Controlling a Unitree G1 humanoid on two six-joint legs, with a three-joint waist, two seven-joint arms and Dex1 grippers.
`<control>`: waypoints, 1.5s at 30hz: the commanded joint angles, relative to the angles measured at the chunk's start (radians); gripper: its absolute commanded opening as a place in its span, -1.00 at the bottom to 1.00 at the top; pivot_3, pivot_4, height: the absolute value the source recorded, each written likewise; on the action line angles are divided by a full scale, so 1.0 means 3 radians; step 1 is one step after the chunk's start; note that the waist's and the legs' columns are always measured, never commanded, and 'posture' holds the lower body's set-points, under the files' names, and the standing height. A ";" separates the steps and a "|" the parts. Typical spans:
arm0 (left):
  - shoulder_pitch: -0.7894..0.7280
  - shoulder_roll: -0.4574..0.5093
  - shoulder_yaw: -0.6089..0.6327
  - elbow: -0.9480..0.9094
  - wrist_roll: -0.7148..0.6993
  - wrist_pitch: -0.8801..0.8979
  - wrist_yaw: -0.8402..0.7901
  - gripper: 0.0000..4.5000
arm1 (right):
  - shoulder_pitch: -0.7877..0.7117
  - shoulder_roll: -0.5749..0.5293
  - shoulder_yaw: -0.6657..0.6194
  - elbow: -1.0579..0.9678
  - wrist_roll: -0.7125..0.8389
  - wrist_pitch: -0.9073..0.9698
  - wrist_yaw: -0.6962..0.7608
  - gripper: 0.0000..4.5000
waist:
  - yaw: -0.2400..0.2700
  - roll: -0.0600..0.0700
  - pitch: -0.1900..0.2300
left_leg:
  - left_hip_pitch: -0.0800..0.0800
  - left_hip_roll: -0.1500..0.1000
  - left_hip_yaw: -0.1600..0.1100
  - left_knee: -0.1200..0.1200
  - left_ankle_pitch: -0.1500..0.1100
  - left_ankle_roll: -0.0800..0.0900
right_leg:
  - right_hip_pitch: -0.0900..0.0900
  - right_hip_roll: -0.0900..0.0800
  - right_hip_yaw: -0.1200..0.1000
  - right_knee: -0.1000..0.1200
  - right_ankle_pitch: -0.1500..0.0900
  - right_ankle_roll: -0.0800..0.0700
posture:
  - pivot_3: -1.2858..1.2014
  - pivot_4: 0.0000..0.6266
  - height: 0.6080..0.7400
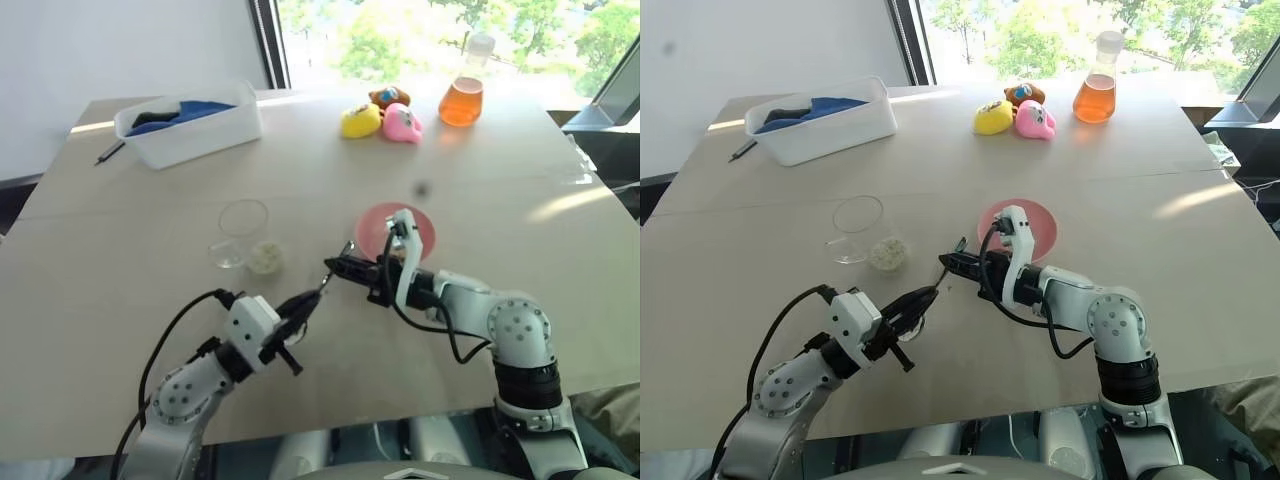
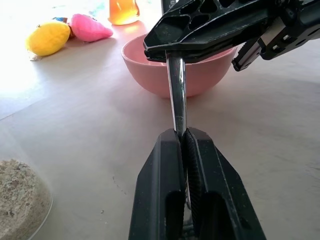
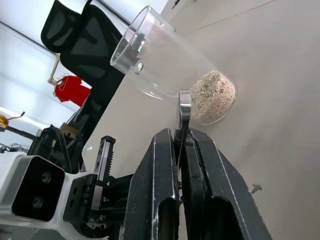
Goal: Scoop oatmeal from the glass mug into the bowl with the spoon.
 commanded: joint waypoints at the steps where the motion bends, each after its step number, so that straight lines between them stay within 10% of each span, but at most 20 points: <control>1: 0.0053 0.0022 -0.0003 -0.0016 0.0020 -0.0104 -0.0020 -1.00 | -0.0090 -0.0044 -0.0098 -0.0062 0.0015 -0.0063 0.0033 -0.92 | 0.0000 0.0000 0.0000 | 0.0000 0.0000 0.0000 0.0000 0.0000 0.0000 | 0.0000 0.0000 0.0000 0.0000 0.0000 0.0000 | 0.03 -0.52 1.00; 9: 0.0113 0.0007 0.0138 -0.0070 -0.0021 -0.0132 0.0074 -1.00 | -0.0107 0.0021 -0.0182 -0.0015 0.0085 -0.0100 -0.0042 -0.92 | -0.0001 0.0000 0.0000 | 0.0000 0.0000 0.0000 0.0001 0.0000 0.0000 | 0.0000 0.0000 0.0001 0.0003 0.0000 0.0000 | 0.03 -0.52 1.00; 17: 0.0393 -0.0201 0.0503 -0.0389 -0.0208 -0.0029 0.0468 0.43 | -0.0186 0.0080 -0.0437 -0.0006 0.0350 -0.0084 -0.0277 -1.00 | 0.0004 0.0000 0.0000 | 0.0000 0.0000 0.0000 0.0003 0.0000 0.0000 | -0.0001 0.0000 0.0001 0.0004 0.0000 0.0000 | 0.03 -0.52 1.00; 27: 0.0899 -0.0655 0.1054 -0.0424 0.0113 -0.0282 0.1058 0.43 | -0.0223 0.0001 -0.0637 -0.0015 0.0772 -0.0135 -0.0686 -1.00 | 0.0005 0.0001 0.0000 | 0.0000 0.0001 0.0005 0.0004 0.0000 0.0001 | -0.0004 0.0000 0.0006 0.0007 0.0000 0.0000 | 0.03 -0.52 1.00; 45: -0.0134 -0.0430 0.1246 0.0454 -0.0029 -0.0055 0.1023 0.43 | -0.0843 -0.0804 -0.0798 0.0073 0.1605 -0.0416 -0.1109 -1.00 | -0.0004 0.0002 0.0000 | -0.0001 0.0001 0.0006 0.0024 0.0000 0.0001 | 0.0000 0.0004 0.0006 0.0020 0.0000 0.0000 | 0.03 -0.52 1.00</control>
